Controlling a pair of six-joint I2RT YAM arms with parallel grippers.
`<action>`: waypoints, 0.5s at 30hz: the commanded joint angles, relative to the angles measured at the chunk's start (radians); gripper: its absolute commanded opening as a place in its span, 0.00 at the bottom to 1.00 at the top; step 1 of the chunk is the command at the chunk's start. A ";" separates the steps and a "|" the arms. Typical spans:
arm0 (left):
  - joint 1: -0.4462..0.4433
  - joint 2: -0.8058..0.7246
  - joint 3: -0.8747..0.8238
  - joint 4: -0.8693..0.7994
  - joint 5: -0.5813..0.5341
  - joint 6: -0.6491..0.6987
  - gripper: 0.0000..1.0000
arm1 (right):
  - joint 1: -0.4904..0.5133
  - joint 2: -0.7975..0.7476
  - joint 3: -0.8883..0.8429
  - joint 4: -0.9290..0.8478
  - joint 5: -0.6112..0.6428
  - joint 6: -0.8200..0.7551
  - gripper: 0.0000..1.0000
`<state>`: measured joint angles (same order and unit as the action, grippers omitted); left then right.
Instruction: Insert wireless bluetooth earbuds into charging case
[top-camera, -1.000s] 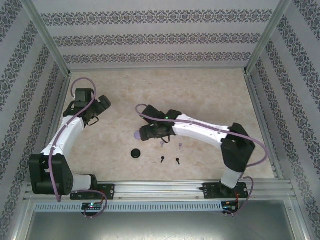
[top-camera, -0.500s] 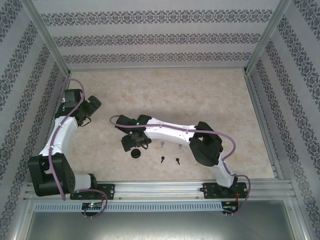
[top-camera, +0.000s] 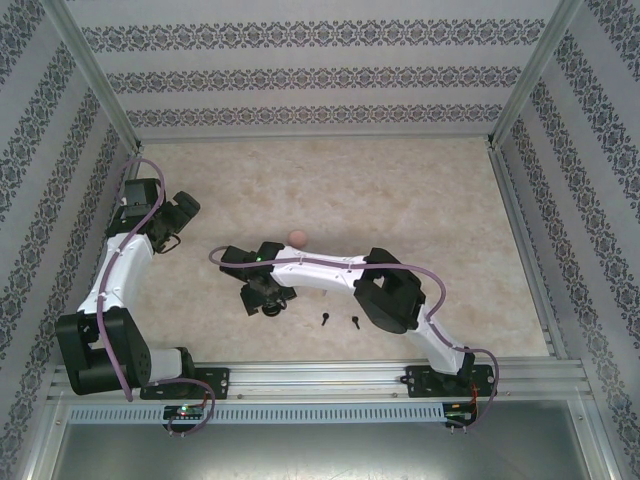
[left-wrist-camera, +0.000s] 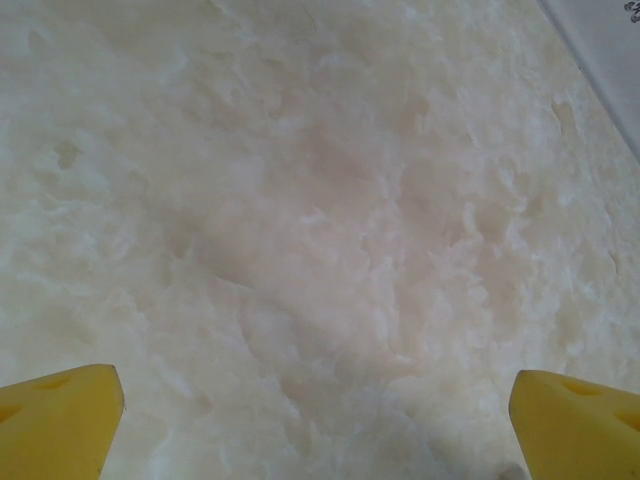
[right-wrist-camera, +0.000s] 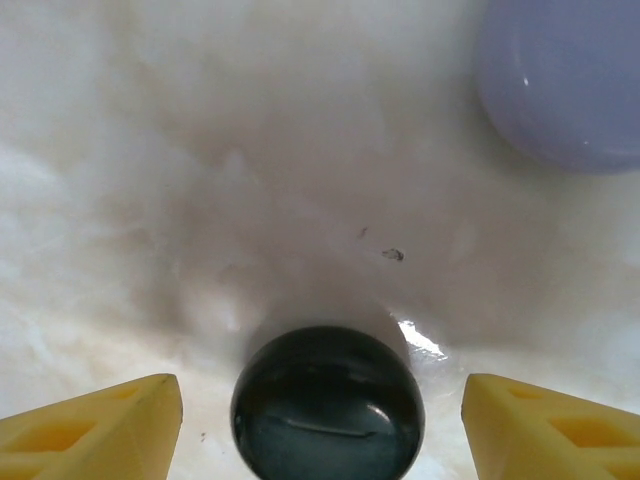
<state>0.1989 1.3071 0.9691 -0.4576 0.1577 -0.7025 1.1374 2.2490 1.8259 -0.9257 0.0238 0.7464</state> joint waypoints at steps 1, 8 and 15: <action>0.016 -0.009 0.003 -0.016 0.014 -0.015 0.99 | 0.015 0.025 0.027 -0.042 0.041 0.023 0.74; 0.017 -0.015 0.000 -0.012 0.024 -0.019 0.99 | 0.014 0.052 0.032 -0.039 0.038 0.025 0.69; 0.017 -0.013 -0.006 -0.006 0.034 -0.024 0.99 | 0.016 0.070 0.044 -0.028 0.010 0.028 0.62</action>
<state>0.2050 1.3071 0.9691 -0.4572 0.1806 -0.7124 1.1374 2.2944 1.8450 -0.9424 0.0360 0.7605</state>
